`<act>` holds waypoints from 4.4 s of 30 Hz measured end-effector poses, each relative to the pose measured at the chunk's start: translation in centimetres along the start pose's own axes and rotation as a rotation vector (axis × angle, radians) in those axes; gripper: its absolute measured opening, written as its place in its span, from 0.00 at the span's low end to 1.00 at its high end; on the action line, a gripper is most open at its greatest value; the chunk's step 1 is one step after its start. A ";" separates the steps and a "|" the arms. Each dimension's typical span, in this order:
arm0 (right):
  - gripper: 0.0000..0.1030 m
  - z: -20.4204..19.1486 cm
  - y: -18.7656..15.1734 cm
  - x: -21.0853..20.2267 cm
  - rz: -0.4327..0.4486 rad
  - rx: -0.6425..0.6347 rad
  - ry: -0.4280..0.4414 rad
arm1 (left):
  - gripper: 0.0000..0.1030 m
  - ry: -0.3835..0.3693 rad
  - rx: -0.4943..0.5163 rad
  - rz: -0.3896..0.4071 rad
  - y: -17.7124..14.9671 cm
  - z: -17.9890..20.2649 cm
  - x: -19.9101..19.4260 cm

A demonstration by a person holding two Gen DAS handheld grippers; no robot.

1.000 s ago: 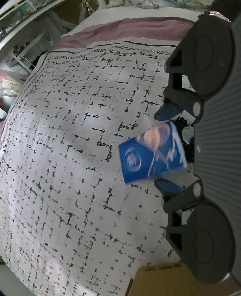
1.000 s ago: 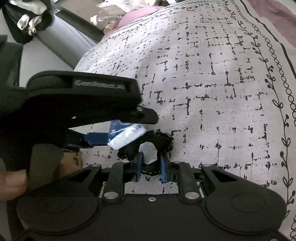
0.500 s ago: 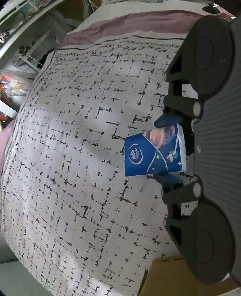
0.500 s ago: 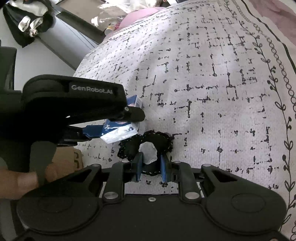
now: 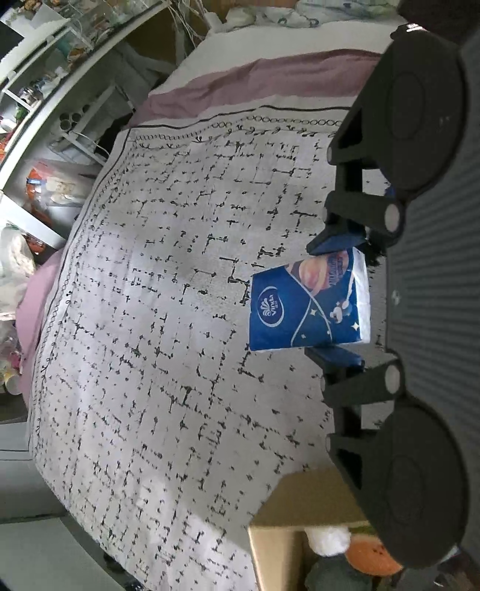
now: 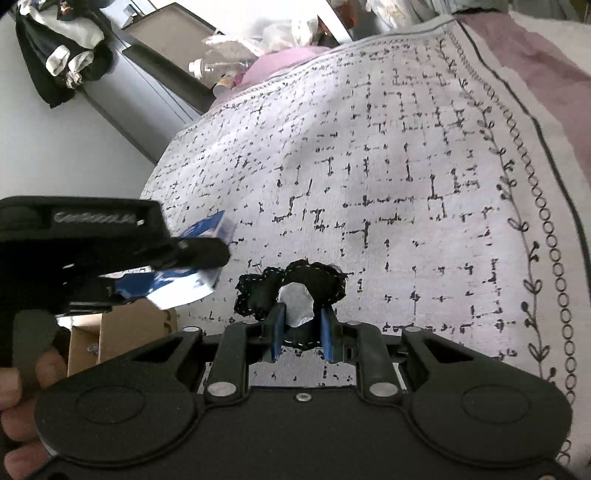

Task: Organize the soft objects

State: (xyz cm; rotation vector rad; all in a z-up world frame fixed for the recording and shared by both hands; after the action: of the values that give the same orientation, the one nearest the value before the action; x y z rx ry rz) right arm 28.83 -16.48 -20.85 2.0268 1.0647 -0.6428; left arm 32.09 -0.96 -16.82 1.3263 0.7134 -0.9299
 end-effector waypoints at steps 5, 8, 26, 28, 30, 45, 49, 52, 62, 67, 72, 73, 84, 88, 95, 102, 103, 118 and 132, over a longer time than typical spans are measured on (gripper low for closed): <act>0.20 -0.6 -0.3 -1.8 0.024 -0.019 0.000 | 0.50 -0.010 0.003 0.029 -0.8 0.0 -2.3; 0.20 -1.1 -0.7 -2.8 0.036 -0.032 0.000 | 0.50 -0.017 0.008 0.044 -1.3 0.0 -3.6; 0.20 -6.6 -2.6 -7.5 0.135 -0.105 0.055 | 0.50 -0.052 0.040 0.133 -3.6 -1.6 -10.7; 0.20 -7.3 -3.0 -7.6 0.134 -0.113 0.059 | 0.50 -0.049 0.043 0.143 -3.8 -2.2 -11.5; 0.20 -8.0 -3.4 -7.6 0.130 -0.120 0.064 | 0.50 -0.045 0.043 0.152 -3.9 -2.7 -12.1; 0.20 -13.6 -6.1 -6.9 0.110 -0.192 0.097 | 0.50 -0.013 -0.029 0.176 -5.9 -9.2 -14.5; 0.20 -15.0 -6.8 -6.3 0.096 -0.208 0.100 | 0.50 -0.006 -0.051 0.173 -6.5 -10.9 -14.6; 0.20 -15.9 -7.4 -5.9 0.085 -0.226 0.099 | 0.50 -0.005 -0.069 0.171 -6.7 -12.0 -14.5; 0.21 -18.0 -8.3 -4.0 0.057 -0.252 0.089 | 0.50 -0.004 -0.125 0.148 -7.0 -15.1 -13.2; 0.21 -18.7 -8.8 -3.2 0.046 -0.264 0.083 | 0.53 0.009 -0.151 0.150 -7.1 -16.3 -12.5; 0.21 -19.2 -9.1 -2.5 0.029 -0.264 0.086 | 0.54 -0.007 -0.190 0.120 -7.2 -17.4 -12.1; 0.21 -19.4 -9.2 -2.3 0.026 -0.264 0.086 | 0.54 -0.003 -0.188 0.118 -7.2 -17.5 -12.1; 0.53 -19.6 -9.4 -2.7 0.031 -0.273 0.133 | 0.55 0.021 -0.190 0.091 -7.6 -18.2 -12.7; 0.53 -18.6 -8.9 -3.6 0.033 -0.247 0.138 | 0.59 0.037 -0.186 0.084 -7.7 -18.1 -12.8; 0.57 -16.1 -8.1 -5.4 0.034 -0.210 0.119 | 0.66 0.033 -0.166 0.069 -8.1 -16.7 -13.6; 0.82 -14.3 -8.0 -7.9 0.062 -0.234 0.081 | 0.75 0.041 -0.150 0.072 -9.0 -14.7 -14.9; 0.84 -14.1 -7.9 -8.3 0.068 -0.235 0.077 | 0.75 0.041 -0.143 0.070 -9.3 -14.3 -15.1; 1.00 -10.8 -7.3 -13.6 0.132 -0.226 0.012 | 0.79 0.070 -0.094 0.126 -12.1 -9.1 -19.1; 1.00 -8.8 -8.0 -18.6 0.148 -0.217 0.009 | 0.86 0.105 -0.077 0.193 -14.8 -5.7 -23.6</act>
State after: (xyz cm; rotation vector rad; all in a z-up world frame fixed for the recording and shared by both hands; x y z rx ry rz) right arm 12.96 -15.23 -5.52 1.8995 0.9361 -0.4230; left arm 8.34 8.29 -4.29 1.3568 0.6814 -0.6759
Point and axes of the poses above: each gripper's, at about its wrist camera, not at the fingertips, and x roughly the way its jaws point, z to its right, y to its top, the point moved 5 cm from there along x, roughly the way its jaws point, and after that the axes turned 15 degrees about x, right-handed, at the moved point
